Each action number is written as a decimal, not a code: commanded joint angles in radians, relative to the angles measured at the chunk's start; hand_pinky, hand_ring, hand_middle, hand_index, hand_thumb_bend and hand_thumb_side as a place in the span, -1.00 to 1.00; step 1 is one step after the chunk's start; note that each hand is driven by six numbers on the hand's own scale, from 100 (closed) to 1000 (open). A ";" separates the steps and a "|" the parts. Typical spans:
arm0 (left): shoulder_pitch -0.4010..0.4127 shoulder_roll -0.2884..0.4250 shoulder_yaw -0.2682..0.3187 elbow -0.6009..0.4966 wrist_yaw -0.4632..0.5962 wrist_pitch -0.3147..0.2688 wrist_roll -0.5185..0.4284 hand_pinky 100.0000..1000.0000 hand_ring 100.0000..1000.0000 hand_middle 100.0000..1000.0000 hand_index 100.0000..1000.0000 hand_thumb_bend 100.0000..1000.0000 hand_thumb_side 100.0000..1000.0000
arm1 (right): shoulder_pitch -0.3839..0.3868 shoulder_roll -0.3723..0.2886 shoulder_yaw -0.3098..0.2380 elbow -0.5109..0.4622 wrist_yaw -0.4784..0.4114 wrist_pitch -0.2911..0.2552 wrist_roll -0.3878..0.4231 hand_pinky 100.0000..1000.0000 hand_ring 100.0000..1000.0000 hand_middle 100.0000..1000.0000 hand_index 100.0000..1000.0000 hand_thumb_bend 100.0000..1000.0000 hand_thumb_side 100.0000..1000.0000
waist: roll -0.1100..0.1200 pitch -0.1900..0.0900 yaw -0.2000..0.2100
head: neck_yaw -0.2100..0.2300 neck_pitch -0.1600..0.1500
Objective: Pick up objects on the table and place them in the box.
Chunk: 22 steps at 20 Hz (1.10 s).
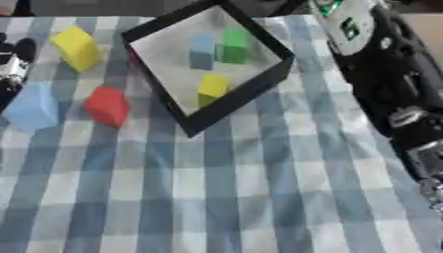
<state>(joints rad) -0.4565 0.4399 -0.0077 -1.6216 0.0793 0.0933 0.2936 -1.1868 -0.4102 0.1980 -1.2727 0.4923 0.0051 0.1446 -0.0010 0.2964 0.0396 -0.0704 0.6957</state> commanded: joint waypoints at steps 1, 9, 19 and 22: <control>-0.006 0.038 0.021 -0.019 -0.001 -0.003 0.014 0.05 0.36 0.22 0.48 0.13 -0.12 | 0.028 -0.127 -0.013 -0.236 -0.239 0.067 -0.020 0.72 0.56 0.31 0.51 -1.00 -0.91 | 0.013 -0.045 -0.003 | 0.015 0.004; -0.021 0.061 0.043 -0.026 -0.010 -0.003 0.038 0.06 0.36 0.23 0.49 0.14 -0.13 | 0.294 -0.272 -0.148 -0.609 -0.658 0.136 -0.119 0.73 0.54 0.39 0.50 -1.00 -0.41 | 0.025 -0.042 -0.014 | 0.058 -0.004; -0.097 0.149 0.053 0.009 -0.043 0.006 0.050 0.06 0.36 0.24 0.50 0.14 -0.14 | 0.556 -0.260 -0.235 -0.727 -0.815 0.083 -0.315 0.74 0.50 0.35 0.45 -1.00 -0.05 | 0.033 -0.031 -0.029 | 0.080 -0.011; -0.113 0.194 0.042 0.026 -0.056 0.011 0.035 0.08 0.37 0.25 0.51 0.14 -0.14 | 0.612 -0.244 -0.238 -0.725 -0.811 0.102 -0.312 0.75 0.51 0.36 0.46 -1.00 -0.05 | 0.033 -0.029 -0.028 | 0.083 -0.014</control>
<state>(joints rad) -0.5531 0.5809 0.0318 -1.5915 0.0329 0.1035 0.3339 -0.5677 -0.6436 -0.0251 -1.9764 -0.3138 0.1013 -0.1626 0.0214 0.2964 0.0122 0.0088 0.6914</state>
